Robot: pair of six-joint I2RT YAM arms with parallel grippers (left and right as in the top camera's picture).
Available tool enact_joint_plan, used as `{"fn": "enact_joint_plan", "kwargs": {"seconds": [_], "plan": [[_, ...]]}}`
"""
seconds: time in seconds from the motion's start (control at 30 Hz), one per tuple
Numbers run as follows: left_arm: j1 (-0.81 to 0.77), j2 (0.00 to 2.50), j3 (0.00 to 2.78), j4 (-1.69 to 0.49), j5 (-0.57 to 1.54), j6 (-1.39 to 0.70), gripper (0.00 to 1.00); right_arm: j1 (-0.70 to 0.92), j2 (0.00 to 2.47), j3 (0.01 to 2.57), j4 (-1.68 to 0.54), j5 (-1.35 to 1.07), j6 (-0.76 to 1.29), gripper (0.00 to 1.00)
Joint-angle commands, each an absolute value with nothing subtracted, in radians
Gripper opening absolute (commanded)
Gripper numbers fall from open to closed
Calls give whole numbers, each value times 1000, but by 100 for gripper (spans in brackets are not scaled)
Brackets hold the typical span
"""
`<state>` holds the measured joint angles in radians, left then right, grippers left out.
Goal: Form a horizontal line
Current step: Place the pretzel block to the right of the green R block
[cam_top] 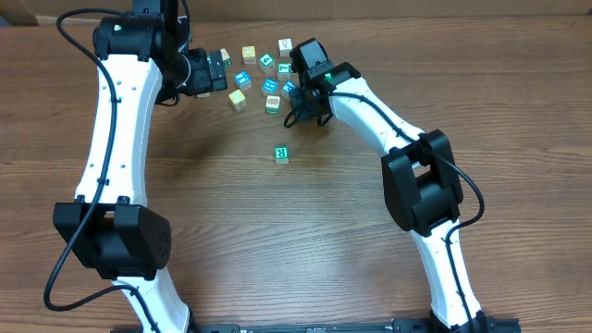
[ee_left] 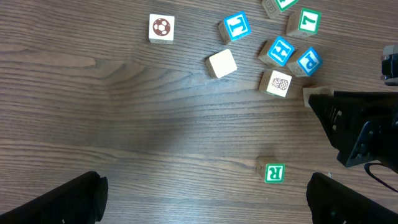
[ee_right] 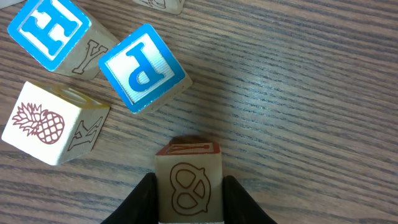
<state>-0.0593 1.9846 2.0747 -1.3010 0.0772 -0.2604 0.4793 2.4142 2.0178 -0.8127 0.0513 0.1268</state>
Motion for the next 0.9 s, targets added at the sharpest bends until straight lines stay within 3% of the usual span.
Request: {"fn": "enact_joint_plan", "kwargs": {"seconds": [0.0, 0.37, 0.87], "plan": [[-66, 1990, 2081, -1301, 70, -270, 100, 477, 2407, 2035, -828, 46, 130, 27], [-66, 1990, 2081, -1301, 70, -270, 100, 477, 2325, 2143, -1025, 45, 210, 25], [-66, 1990, 2081, -1301, 70, -270, 100, 497, 2289, 2093, -1281, -91, 273, 26]]}}
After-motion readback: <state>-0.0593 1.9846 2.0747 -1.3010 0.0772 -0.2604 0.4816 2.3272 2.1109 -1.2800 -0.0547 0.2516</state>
